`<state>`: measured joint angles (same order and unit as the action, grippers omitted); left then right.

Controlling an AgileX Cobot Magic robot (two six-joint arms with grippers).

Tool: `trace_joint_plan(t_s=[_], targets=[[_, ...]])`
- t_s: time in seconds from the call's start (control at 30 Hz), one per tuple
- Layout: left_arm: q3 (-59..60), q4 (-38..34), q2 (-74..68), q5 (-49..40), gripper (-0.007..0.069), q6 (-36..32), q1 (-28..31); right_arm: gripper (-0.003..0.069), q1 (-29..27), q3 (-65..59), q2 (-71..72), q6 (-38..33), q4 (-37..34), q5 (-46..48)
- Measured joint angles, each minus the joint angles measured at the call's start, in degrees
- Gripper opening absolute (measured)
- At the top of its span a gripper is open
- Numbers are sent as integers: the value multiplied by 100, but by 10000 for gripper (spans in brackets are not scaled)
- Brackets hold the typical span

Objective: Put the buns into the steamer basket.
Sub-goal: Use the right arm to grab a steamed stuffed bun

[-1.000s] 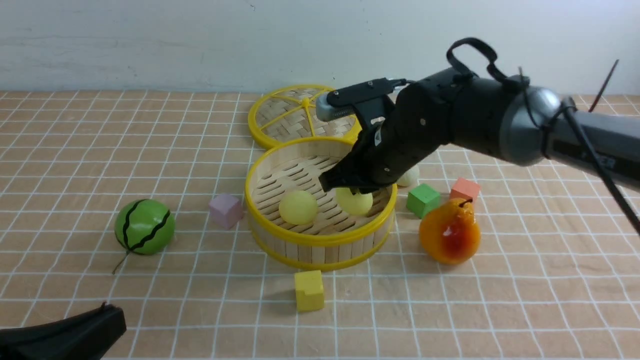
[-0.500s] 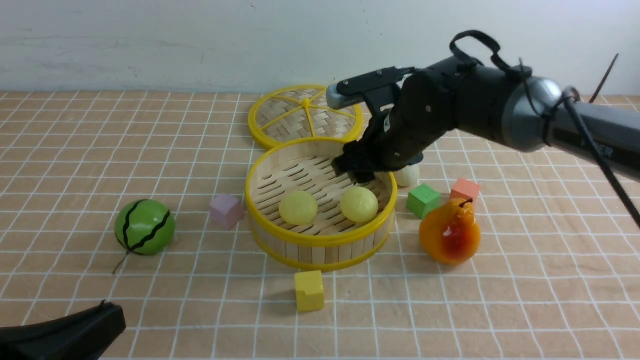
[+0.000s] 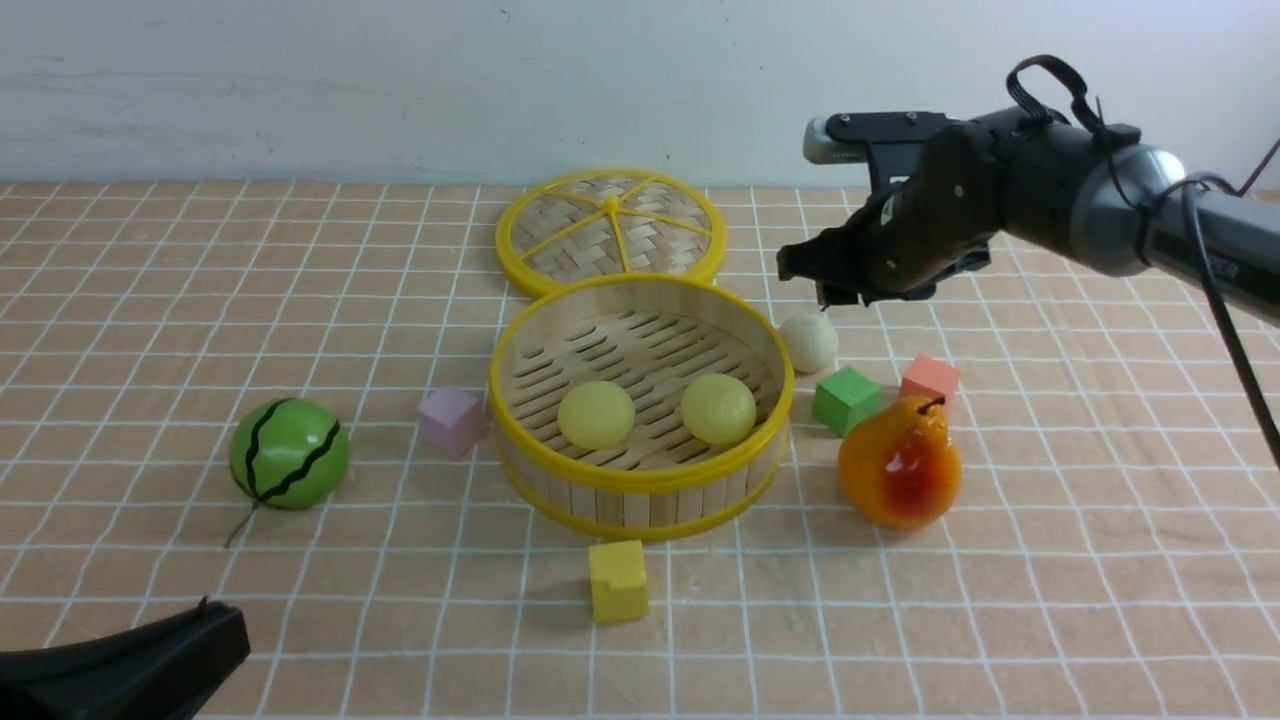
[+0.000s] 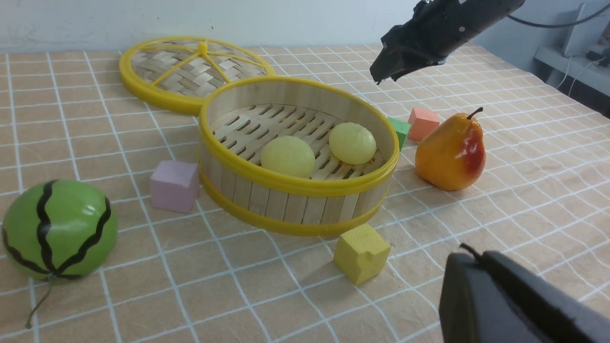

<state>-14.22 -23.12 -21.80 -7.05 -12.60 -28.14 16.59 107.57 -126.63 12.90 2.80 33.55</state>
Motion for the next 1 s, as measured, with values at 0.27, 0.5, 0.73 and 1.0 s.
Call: trace_joint_plan(t_s=[0.27, 0.5, 0.73, 1.0], targets=[[0, 0, 0, 5, -3, 0, 0, 307, 0, 183, -364, 0, -130, -146], [0, 0, 0, 5, -3, -17, 0, 307, 0, 212, -453, 0, -343, -289], [0, 0, 0, 5, 0, -17, 0, 307, 0, 273, -480, -52, -379, -365], [0, 0, 0, 23, 4, -19, 0, 307, 0, 281, -706, -62, -379, -492]])
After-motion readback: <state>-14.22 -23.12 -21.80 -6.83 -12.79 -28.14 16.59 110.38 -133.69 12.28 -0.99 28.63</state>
